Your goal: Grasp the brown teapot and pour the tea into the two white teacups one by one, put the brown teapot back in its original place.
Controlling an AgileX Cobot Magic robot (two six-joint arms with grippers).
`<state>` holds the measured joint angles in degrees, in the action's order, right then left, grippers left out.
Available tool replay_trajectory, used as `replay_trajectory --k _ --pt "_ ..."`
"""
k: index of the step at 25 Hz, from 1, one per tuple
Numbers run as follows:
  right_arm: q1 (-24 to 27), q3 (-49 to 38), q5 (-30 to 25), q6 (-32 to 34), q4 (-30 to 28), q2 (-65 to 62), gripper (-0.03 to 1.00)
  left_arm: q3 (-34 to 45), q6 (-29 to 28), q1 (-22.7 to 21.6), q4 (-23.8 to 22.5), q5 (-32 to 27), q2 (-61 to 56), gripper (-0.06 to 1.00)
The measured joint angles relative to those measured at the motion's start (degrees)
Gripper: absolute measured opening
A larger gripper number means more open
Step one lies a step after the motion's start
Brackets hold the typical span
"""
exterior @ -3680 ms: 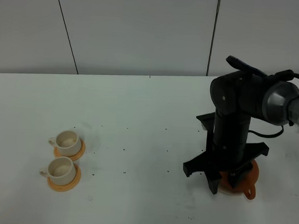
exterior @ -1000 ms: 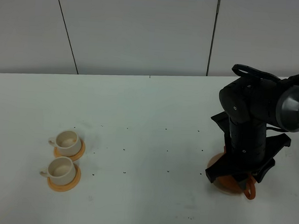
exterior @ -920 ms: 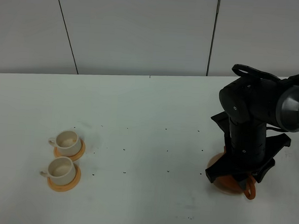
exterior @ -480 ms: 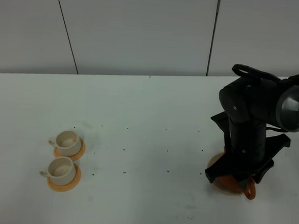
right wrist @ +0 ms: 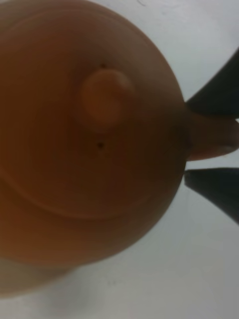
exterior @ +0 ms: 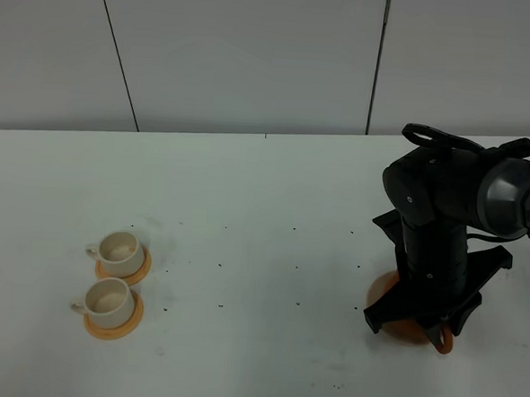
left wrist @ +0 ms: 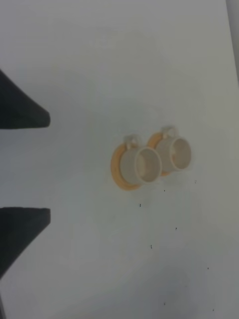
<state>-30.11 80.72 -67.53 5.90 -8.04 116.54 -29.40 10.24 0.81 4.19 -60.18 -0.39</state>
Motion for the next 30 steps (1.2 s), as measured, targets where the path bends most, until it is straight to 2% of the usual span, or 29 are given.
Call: replay_trajectory --k 4,9,30 --pt "0.00 0.00 -0.07 0.00 -0.24 0.00 0.20 0.00 0.00 0.00 0.00 0.00 0.00 0.43" --pt "0.00 0.00 -0.12 0.02 -0.76 0.00 0.09 0.00 -0.05 0.00 0.00 0.00 0.00 0.43" --pt "0.02 -0.04 -1.21 -0.30 -0.77 -2.81 0.09 0.00 -0.05 0.00 0.00 0.00 0.00 0.43"
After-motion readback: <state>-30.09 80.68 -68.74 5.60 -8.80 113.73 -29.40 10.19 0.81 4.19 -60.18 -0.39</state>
